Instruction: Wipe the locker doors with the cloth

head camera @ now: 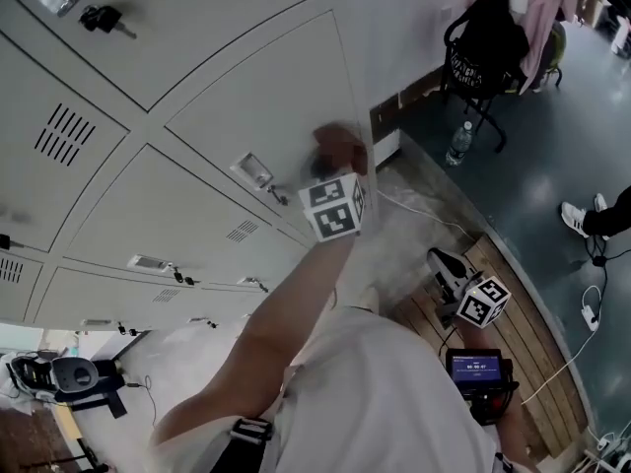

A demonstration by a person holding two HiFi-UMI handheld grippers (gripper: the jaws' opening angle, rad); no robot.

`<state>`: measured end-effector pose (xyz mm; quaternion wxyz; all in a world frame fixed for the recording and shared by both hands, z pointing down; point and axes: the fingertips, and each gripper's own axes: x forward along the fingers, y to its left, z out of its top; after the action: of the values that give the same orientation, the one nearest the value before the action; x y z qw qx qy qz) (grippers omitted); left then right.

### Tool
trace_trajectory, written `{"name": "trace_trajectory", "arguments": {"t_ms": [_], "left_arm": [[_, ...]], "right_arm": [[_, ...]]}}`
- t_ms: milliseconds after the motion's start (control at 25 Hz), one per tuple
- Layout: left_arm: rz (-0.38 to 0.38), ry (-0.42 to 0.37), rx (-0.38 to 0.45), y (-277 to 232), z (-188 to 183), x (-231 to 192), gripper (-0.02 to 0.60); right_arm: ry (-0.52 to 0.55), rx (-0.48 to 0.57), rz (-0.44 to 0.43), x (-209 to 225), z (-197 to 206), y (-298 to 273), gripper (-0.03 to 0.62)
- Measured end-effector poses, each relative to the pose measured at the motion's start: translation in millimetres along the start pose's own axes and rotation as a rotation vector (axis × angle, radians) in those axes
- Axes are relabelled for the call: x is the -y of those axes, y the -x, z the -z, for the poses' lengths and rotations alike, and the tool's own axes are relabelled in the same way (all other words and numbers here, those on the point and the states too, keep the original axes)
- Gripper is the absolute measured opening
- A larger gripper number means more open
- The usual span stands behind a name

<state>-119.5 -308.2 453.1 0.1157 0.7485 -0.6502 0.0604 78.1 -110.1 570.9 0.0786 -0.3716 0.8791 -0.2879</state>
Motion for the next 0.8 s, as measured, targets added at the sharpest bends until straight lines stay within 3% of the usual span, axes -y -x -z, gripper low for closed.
{"name": "trace_trajectory", "arguments": {"t_ms": [200, 320, 480, 560, 640, 800], "left_arm": [[-0.092, 0.034, 0.096, 63.2, -17.6, -57.6, 0.072], [-0.136, -0.017, 0.174, 97.4, -31.3, -77.9, 0.07], [-0.216, 0.068, 0.175, 133.5, -29.3, -125.5, 0.069], [-0.269, 0.065, 0.177, 149.8, -29.6, -145.3, 0.069], [-0.323, 0.003, 0.201, 160.7, -39.3, -154.5, 0.071], [-0.371, -0.234, 0.261, 152.0, -69.5, -133.8, 0.071]], "right_arm": [[0.015, -0.051, -0.091, -18.9, 9.5, -18.2, 0.018], [0.026, -0.079, -0.128, -25.5, 12.2, -24.1, 0.018], [0.034, -0.087, -0.154, -31.5, 13.1, -28.9, 0.018], [0.034, -0.089, -0.156, -32.4, 15.3, -28.4, 0.018], [0.029, -0.089, -0.152, -31.6, 16.8, -26.9, 0.018], [0.014, -0.083, -0.14, -29.0, 19.3, -25.0, 0.018]]}}
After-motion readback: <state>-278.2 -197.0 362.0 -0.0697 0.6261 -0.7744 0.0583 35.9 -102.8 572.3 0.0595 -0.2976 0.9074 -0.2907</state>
